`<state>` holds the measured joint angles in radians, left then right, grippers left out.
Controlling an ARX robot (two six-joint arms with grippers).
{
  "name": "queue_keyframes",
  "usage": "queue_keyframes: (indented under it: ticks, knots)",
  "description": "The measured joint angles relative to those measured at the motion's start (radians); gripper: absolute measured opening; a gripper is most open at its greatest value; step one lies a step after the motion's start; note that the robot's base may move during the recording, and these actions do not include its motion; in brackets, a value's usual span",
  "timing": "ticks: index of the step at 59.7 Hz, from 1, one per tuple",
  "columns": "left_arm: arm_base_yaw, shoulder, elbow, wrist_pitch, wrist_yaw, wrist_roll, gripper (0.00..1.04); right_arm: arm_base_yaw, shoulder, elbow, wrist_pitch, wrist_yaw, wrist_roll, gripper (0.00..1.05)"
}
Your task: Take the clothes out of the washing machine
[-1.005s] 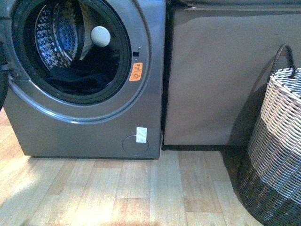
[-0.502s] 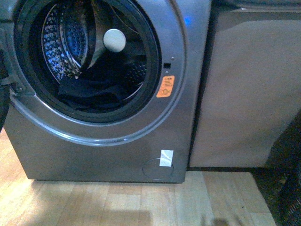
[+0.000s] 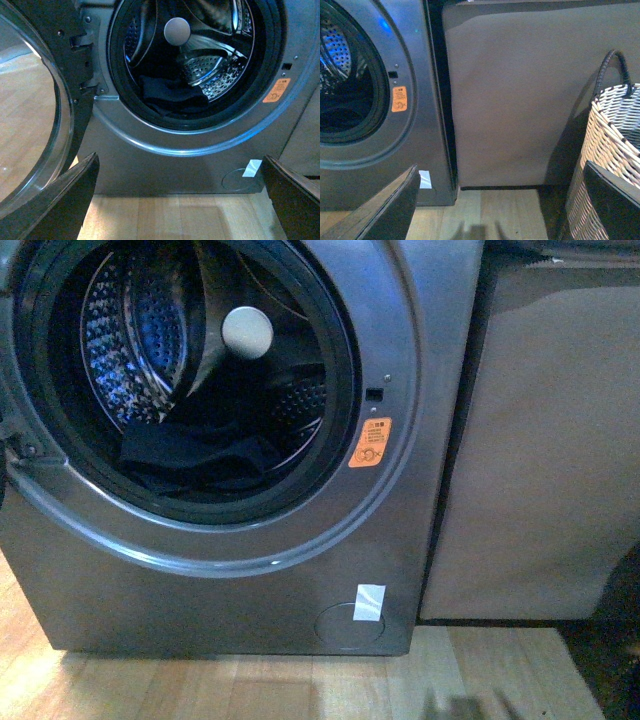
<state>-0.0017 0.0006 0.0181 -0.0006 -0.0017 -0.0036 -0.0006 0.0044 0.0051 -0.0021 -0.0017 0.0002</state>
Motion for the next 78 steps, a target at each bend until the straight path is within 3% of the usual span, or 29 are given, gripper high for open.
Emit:
queue_keyframes:
  ticks: [35, 39, 41, 43, 50, 63, 78]
  knots:
    - [0.002, 0.003, 0.0, -0.002, 0.008, 0.0, 0.98, 0.0, 0.0, 0.0, -0.001, 0.0, 0.0, 0.97]
    - [0.061, 0.08, 0.049, -0.137, 0.177, -0.049, 0.98, 0.0, 0.0, 0.0, -0.001, 0.001, 0.0, 0.97]
    - [0.095, 0.169, 0.086, -0.211, 0.32, -0.084, 0.98, 0.0, 0.0, 0.0, -0.001, 0.0, 0.0, 0.97]
    - [0.104, 0.233, 0.101, -0.219, 0.376, -0.11, 0.98, 0.0, 0.0, 0.0, -0.001, -0.002, 0.0, 0.97]
    - [0.059, 0.444, 0.153, -0.08, 0.418, -0.132, 0.98, 0.0, 0.0, 0.0, -0.001, -0.002, 0.0, 0.97]
    - [-0.083, 0.962, 0.352, 0.312, 0.301, -0.114, 0.98, 0.0, 0.0, 0.0, -0.001, 0.0, 0.0, 0.97]
    - [-0.154, 1.456, 0.623, 0.429, 0.274, -0.081, 0.98, 0.0, 0.0, 0.0, -0.001, 0.0, 0.0, 0.97]
